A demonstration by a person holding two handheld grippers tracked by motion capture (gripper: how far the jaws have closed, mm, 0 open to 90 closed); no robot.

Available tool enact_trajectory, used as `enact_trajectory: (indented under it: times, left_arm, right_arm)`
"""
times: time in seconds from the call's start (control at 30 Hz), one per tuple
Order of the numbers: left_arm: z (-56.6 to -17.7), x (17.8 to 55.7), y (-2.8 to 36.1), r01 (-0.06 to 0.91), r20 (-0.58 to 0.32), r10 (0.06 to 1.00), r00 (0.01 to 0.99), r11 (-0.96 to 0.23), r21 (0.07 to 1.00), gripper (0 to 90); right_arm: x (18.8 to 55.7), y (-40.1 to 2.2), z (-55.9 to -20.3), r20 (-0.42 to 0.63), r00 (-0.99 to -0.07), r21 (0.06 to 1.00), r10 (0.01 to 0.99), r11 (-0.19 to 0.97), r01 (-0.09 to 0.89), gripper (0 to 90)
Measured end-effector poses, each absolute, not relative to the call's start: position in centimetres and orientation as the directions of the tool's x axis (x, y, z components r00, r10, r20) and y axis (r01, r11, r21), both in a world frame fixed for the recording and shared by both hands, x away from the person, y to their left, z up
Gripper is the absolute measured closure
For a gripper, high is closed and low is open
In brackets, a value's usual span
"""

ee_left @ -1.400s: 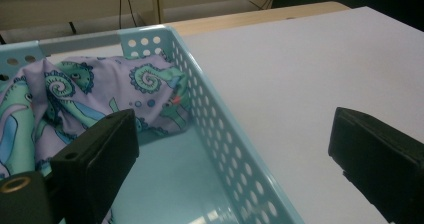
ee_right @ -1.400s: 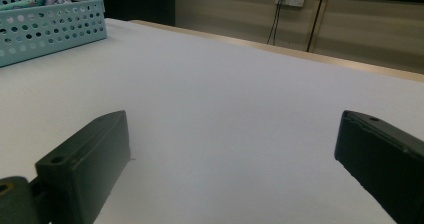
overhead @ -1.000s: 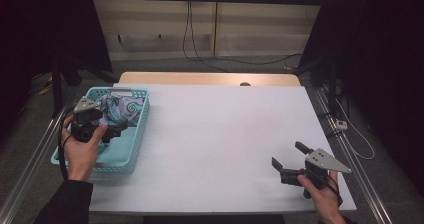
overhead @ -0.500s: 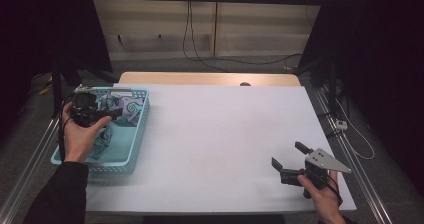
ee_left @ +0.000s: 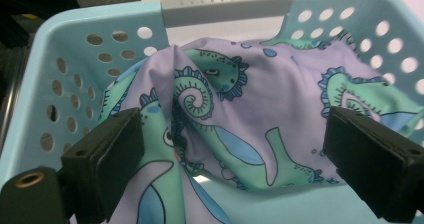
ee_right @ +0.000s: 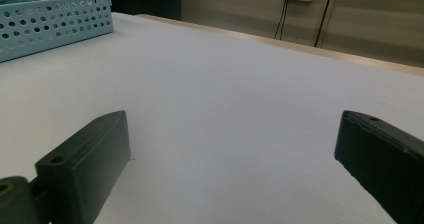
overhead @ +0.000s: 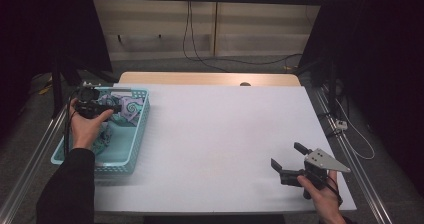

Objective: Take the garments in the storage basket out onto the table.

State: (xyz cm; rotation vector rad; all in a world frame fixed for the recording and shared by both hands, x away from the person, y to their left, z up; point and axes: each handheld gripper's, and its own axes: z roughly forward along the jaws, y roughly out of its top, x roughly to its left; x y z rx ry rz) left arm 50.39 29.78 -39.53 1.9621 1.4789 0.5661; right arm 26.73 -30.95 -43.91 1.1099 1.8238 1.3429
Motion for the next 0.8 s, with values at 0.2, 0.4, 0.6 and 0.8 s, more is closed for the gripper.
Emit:
enact_trajectory:
  times: [0.2,0.4,0.6,0.8]
  left_arm:
    - [-39.8,50.9,29.9,0.698,-0.001,0.965,0.262,-0.189,0.691,11.4]
    - [-40.8,51.3,30.1,0.748,0.022,0.965,0.262,-0.218,0.627,10.7]
    - [-41.7,51.5,29.7,0.777,0.031,0.96,0.277,-0.243,0.581,11.0]
    - [-42.7,51.8,29.8,0.808,0.019,0.96,0.28,-0.247,0.535,11.3]
  right_arm:
    - [26.7,-30.9,-43.9,0.009,-0.466,0.953,0.885,0.133,0.272,0.7]
    - [26.7,-30.9,-44.0,0.009,-0.47,0.952,0.883,0.136,0.274,0.7]
    - [26.7,-30.8,-44.0,0.009,-0.471,0.952,0.882,0.137,0.273,0.7]
    - [26.6,-30.9,-43.9,0.004,-0.468,0.954,0.884,0.137,0.267,1.0]
